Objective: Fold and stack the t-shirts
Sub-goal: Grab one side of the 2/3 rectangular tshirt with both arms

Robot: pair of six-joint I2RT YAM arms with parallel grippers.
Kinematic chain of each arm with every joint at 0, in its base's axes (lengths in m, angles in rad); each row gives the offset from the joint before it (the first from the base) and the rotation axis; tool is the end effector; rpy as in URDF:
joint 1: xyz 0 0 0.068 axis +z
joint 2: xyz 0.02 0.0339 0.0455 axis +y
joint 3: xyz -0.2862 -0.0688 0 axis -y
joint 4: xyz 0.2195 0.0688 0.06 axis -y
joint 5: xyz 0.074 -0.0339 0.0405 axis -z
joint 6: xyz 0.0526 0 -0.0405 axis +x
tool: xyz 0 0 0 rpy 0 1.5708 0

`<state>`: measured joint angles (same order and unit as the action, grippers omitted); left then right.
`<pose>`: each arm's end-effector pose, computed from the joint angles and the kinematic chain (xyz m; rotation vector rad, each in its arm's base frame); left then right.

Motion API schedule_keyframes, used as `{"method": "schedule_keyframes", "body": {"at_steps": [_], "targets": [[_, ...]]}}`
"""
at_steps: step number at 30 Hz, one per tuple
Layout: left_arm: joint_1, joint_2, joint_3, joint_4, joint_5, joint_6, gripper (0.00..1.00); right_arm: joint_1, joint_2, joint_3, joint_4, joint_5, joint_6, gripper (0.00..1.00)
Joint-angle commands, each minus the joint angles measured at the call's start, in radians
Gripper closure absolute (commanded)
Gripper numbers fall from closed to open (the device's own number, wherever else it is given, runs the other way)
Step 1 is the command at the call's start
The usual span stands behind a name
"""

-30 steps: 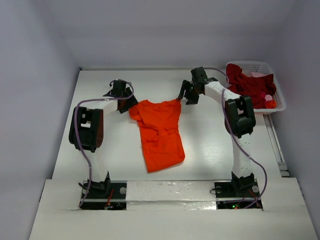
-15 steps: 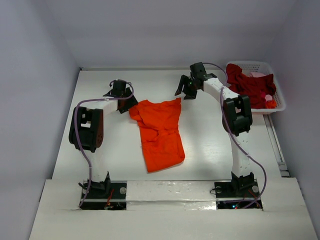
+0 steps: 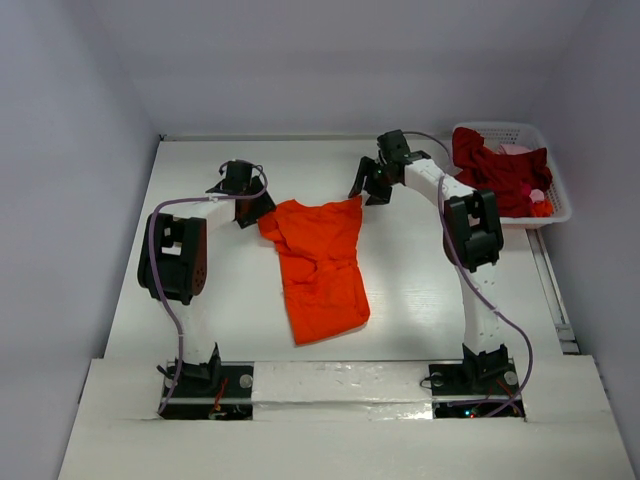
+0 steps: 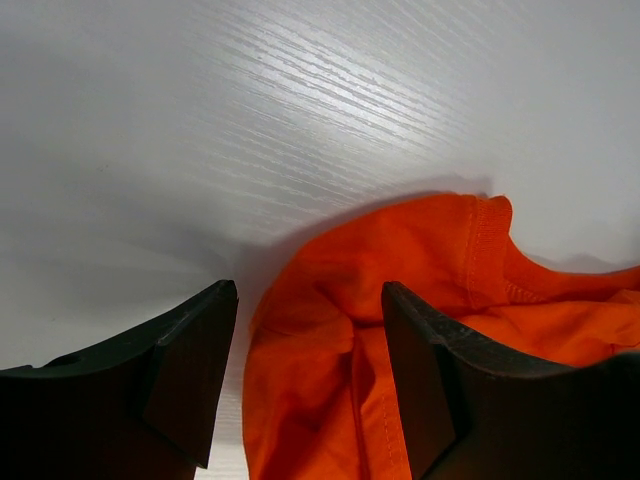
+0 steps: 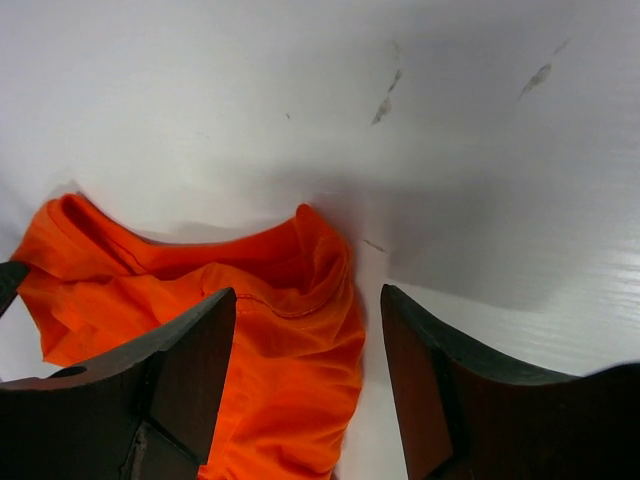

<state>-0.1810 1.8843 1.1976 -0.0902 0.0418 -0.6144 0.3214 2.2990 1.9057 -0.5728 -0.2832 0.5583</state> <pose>0.3993 -0.0753 0.2043 -0.4933 2.3383 -0.4340 0.4764 0.1741 0.1960 0.1946 2.6241 0.6882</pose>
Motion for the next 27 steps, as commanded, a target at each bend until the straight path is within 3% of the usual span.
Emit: {"method": "schedule_keyframes", "body": {"at_steps": [1,27], "targets": [[0.006,-0.028,0.039,-0.016,-0.005,0.001,0.44,0.018,-0.023,-0.019,0.022,-0.024,0.005,0.35],[0.006,-0.047,0.045,-0.031,-0.005,0.01,0.44,0.038,0.013,0.062,-0.004,0.015,0.003,0.42]]}}
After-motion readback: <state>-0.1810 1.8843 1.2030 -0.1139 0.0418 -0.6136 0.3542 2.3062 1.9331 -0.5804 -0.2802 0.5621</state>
